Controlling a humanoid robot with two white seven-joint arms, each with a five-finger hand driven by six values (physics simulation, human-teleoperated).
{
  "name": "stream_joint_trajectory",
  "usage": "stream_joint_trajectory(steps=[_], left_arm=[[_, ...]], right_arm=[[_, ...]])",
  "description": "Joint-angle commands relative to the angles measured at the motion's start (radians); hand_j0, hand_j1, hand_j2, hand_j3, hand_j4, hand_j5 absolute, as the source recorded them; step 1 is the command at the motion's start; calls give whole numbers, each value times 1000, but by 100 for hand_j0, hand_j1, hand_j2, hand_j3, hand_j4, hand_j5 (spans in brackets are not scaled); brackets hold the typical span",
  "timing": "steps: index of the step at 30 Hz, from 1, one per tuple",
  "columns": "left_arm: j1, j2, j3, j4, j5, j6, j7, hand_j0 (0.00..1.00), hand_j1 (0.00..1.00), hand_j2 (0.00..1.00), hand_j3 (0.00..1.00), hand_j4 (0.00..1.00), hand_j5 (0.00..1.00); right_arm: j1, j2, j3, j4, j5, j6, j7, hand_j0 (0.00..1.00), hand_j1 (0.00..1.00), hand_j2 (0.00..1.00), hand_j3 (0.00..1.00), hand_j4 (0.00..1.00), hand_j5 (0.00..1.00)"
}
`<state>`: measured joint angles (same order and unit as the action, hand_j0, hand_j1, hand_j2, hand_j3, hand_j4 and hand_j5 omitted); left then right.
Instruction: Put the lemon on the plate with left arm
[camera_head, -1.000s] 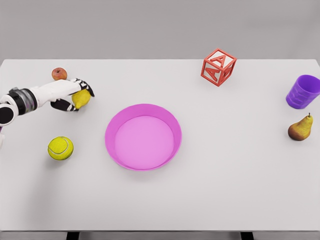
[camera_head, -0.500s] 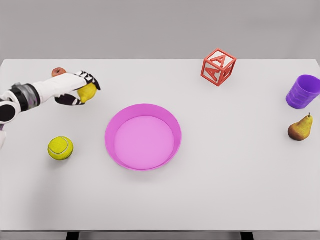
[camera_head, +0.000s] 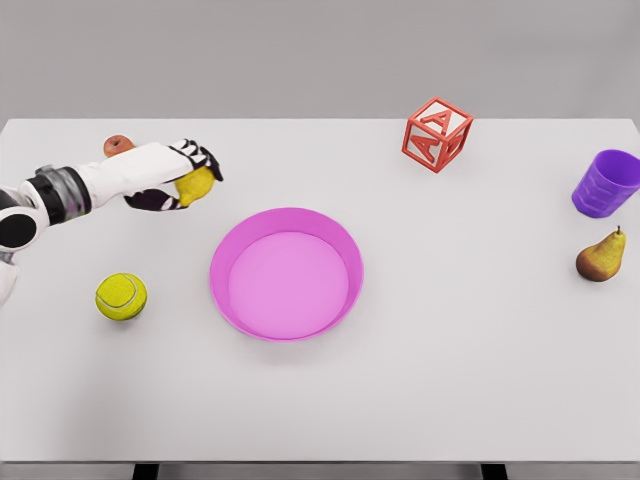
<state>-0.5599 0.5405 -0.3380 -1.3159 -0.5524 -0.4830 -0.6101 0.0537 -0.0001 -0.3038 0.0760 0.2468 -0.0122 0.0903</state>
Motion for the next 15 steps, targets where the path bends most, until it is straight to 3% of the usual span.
stream_joint_trajectory(steps=[1,6,15], left_arm=[[0,1,0,-19,23,-42,-1,45,45,45,45,45,45],[31,1,-1,-92,28,-54,-1,45,45,45,45,45,45],[49,1,-3,-140,43,-118,-1,45,45,45,45,45,45]], right_arm=[[0,0,0,1,0,0,0,100,100,100,100,100,100],[0,0,0,1,0,0,0,100,100,100,100,100,100],[0,0,0,-1,0,0,0,100,100,100,100,100,100]])
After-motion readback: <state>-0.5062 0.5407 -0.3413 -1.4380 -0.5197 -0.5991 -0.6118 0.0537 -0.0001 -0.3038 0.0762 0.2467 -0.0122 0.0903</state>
